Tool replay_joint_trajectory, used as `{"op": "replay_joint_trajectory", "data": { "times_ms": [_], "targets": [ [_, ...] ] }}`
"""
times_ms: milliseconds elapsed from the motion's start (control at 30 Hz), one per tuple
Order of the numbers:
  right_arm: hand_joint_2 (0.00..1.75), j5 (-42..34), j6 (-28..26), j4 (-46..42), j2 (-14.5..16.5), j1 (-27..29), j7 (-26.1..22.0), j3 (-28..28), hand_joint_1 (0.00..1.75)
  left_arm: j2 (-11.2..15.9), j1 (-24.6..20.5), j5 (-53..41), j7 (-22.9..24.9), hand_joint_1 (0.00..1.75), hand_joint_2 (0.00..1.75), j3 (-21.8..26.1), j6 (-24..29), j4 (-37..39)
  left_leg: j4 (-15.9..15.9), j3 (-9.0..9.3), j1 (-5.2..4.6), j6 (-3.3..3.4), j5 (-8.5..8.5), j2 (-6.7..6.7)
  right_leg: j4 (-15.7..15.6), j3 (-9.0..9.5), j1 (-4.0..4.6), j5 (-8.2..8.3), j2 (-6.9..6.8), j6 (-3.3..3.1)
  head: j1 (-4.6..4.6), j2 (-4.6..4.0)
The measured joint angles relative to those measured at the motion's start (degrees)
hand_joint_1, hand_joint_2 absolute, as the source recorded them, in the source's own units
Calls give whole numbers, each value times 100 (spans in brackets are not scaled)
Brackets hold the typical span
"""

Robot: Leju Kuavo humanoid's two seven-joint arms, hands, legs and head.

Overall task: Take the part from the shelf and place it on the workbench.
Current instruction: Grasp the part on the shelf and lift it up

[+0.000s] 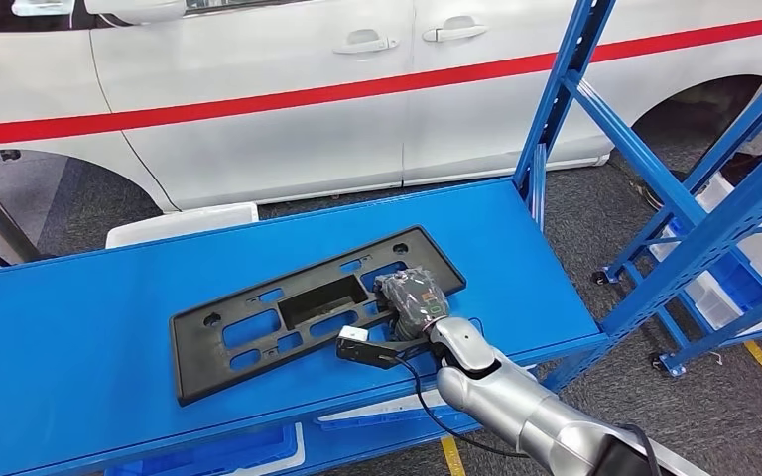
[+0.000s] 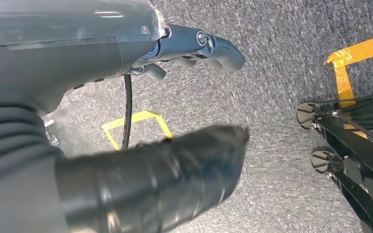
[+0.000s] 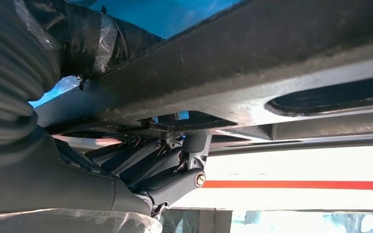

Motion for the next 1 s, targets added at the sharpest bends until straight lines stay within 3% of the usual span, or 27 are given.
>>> {"op": "replay_joint_trajectory", "data": {
  "times_ms": [167, 267, 333, 400, 433, 467, 500, 567, 600, 633, 667, 733, 800, 867, 933, 967, 1000],
  "targets": [
    [175, 215, -275, -704, -292, 148, 163, -157, 175, -8, 17, 2, -9, 0, 175, 0, 88, 0, 18, -25, -10, 7, 4, -6, -9, -34, -23, 21, -3, 16, 1, 0],
    [175, 242, -266, -1549, -666, 229, 225, -377, 175, -7, 53, 2, -68, 0, 175, 0, 107, 1, -104, -18, -16, 136, 134, -9, -73, -64, -54, 66, 9, 107, -1, 0],
    [175, 101, -149, -2219, -969, 267, 104, -566, 175, -3, 68, 2, -116, 0, 175, 0, 103, 2, -321, 32, 23, 226, 266, 13, 186, -204, -57, -146, 21, 156, 2, 0],
    [175, -6, -61, -2894, -1258, 354, -58, -763, 175, -2, 76, 2, -154, 0, 175, 0, 85, 2, -384, 32, 56, 238, 304, 28, 890, -536, -114, -513, 24, 215, 3, 0],
    [175, -32, -26, -3219, -1387, 428, -127, -850, 175, -2, 78, 2, -166, 0, 175, 0, 70, 2, -369, 21, 74, 224, 298, 29, 1244, -706, -158, -626, 24, 260, 2, 0],
    [175, -42, 2, -3501, -1494, 513, -180, -914, 175, -4, 78, 2, -175, 0, 175, 0, 55, 2, -346, 13, 100, 201, 283, 28, 1457, -812, -208, -639, 21, 312, 3, 0],
    [175, -42, 21, -3748, -1586, 592, -225, -960, 175, -5, 78, 1, -180, 0, 175, 0, 43, 2, -308, 4, 138, 164, 259, 24, 1461, -822, -263, -535, 16, 372, 3, 0],
    [175, -34, 38, -4129, -1737, 691, -283, -1012, 175, -4, 79, -2, -187, 0, 175, 0, 33, 2, -165, -36, 232, 29, 173, 14, 889, -573, -391, -146, -9, 522, 4, 0],
    [175, -29, 42, -4264, -1789, 718, -298, -1028, 175, 13, 78, -3, -188, 0, 175, 0, 32, 2, -64, -90, 263, -57, 118, 3, 595, -432, -414, -20, -2, 580, 8, 0],
    [175, -27, 45, -4378, -1834, 745, -304, -1046, 175, 24, 78, -4, -188, 0, 175, 0, 30, 3, 35, -147, 275, -139, 68, -9, 434, -368, -425, 42, 17, 587, 9, 0],
    [175, -26, 49, -4478, -1869, 770, -306, -1063, 175, 37, 77, -6, -190, 0, 175, 0, 27, 5, 127, -203, 279, -206, 29, -21, 386, -365, -421, 8, 41, 540, 8, 0],
    [175, -24, 58, -4635, -1914, 813, -303, -1097, 175, 47, 81, -9, -196, 0, 175, 0, 23, 10, 202, -277, 282, -288, 21, -36, 503, -482, -393, -57, 76, 358, 4, 0],
    [175, -22, 68, -4740, -1946, 826, -304, -1119, 175, 54, 87, -9, -202, 0, 175, 0, 22, 13, 317, -354, 299, -299, -87, -29, 522, -566, -372, -48, 61, 212, 4, 0],
    [175, -20, 73, -4813, -1971, 833, -304, -1131, 175, 56, 86, -9, -205, 0, 175, 0, 19, 13, 829, -561, 263, -230, -506, -19, 506, -644, -320, 24, 47, 92, 4, 0],
    [175, -19, 73, -4850, -1977, 852, -305, -1137, 175, 56, 82, -9, -205, 0, 175, 0, 20, 13, 1586, -838, 161, -135, -966, -18, 498, -736, -227, 102, 43, 9, 4, 0],
    [175, -19, 73, -4858, -1979, 866, -306, -1138, 175, 57, 80, -9, -205, 0, 175, 0, 21, 13, 1828, -904, 100, -78, -1065, -19, 498, -784, -174, 139, 42, -21, 3, 0],
    [175, -17, 72, -4864, -1981, 878, -315, -1138, 175, 58, 78, -9, -205, 0, 175, 0, 21, 13, 1884, -875, 33, 3, -1058, -21, 499, -828, -117, 177, 41, -49, 3, 0]
  ]
}}
